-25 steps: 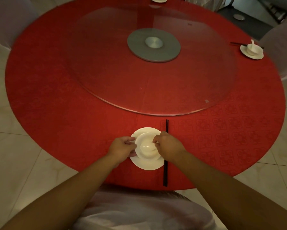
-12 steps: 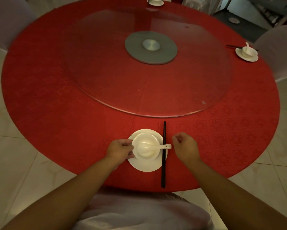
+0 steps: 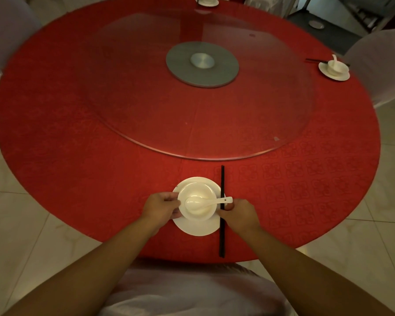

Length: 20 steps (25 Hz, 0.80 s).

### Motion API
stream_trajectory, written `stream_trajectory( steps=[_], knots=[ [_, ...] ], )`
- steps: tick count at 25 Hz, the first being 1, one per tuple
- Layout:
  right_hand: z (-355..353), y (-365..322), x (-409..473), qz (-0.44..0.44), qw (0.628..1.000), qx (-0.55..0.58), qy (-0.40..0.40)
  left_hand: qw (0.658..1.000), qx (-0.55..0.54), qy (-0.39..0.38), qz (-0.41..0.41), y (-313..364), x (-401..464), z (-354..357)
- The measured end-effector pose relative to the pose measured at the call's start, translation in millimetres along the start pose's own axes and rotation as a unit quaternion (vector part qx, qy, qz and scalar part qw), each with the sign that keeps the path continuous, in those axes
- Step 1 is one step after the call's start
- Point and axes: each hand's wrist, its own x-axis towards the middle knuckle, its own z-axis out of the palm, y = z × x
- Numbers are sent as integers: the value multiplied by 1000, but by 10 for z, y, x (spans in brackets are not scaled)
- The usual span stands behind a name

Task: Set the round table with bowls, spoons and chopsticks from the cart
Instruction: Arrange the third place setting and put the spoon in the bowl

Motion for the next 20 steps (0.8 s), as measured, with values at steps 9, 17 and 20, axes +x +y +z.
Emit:
stream_trajectory(
  steps=[9, 17, 20],
  knots=[
    [32, -44, -18, 27, 999, -12, 11, 1000, -8, -3, -2, 6, -7, 6],
    [48, -62, -10, 40, 999, -16, 8, 1000, -5, -4, -5, 32, -54, 7],
    [55, -49, -9, 46, 999, -9, 10, 1000, -5, -4, -7, 47, -70, 5]
  ],
)
